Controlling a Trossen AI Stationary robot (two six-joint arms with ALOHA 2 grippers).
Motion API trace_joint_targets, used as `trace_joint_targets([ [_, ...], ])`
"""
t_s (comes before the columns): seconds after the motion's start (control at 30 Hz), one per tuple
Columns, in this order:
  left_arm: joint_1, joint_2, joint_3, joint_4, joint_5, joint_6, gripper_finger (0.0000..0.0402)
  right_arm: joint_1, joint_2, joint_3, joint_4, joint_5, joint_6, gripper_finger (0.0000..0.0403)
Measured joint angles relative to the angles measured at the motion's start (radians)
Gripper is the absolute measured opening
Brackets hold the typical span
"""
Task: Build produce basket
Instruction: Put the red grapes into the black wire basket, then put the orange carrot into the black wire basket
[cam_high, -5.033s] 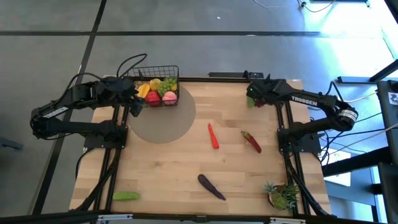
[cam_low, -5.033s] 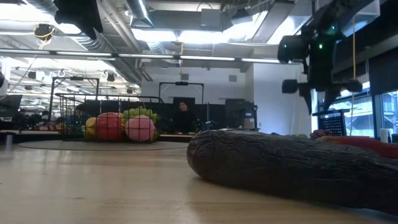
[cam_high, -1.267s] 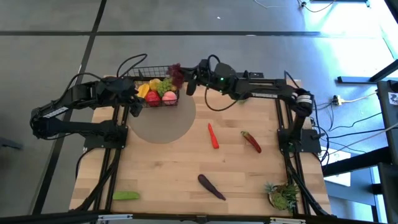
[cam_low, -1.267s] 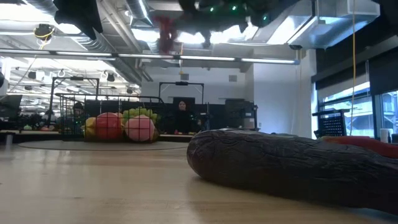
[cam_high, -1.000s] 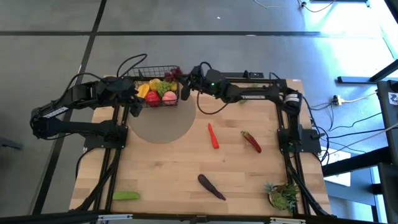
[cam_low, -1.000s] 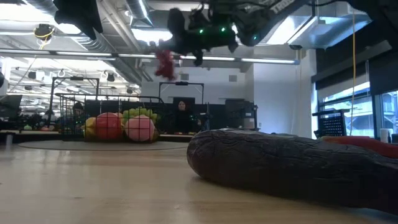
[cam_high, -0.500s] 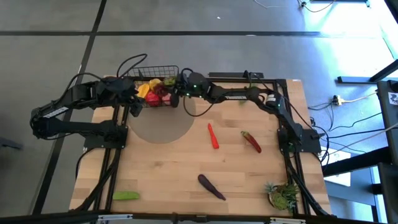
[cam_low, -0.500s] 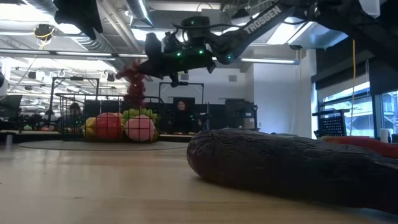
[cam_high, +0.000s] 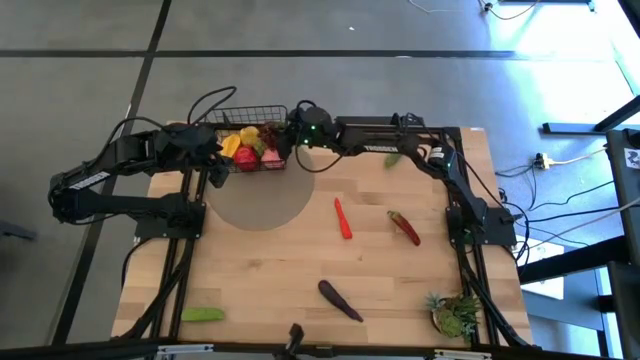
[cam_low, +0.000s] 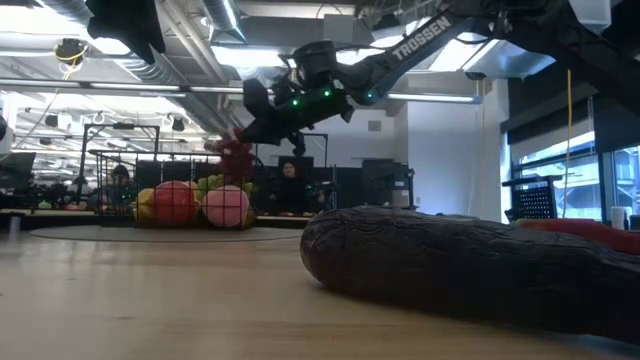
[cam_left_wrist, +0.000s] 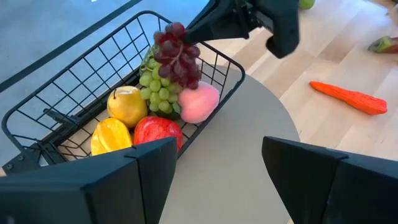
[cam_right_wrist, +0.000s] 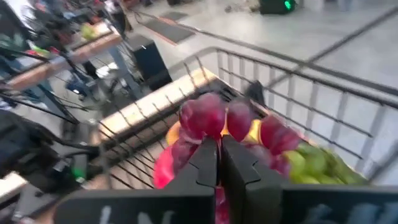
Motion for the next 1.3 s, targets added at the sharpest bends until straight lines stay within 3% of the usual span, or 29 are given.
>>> trace_joint_targets([
  [0.43, 0.0, 0.0, 0.0, 0.0, 0.0, 0.001, 0.0225, -0.046, -0.002, 0.0, -0.09, 0.009, 0.0, 0.0004],
  [1.1, 0.0, 0.0, 0.0, 0.0, 0.003, 0.0, 0.0225, -0.066, -0.002, 0.0, -0.115, 0.008, 0.008, 0.0122],
  [1.3, 0.0, 0.0, 0.0, -0.01, 0.011, -0.003, 0.0225, -0.072, -0.002, 0.02, -0.132, -0.006, 0.003, 0.013],
])
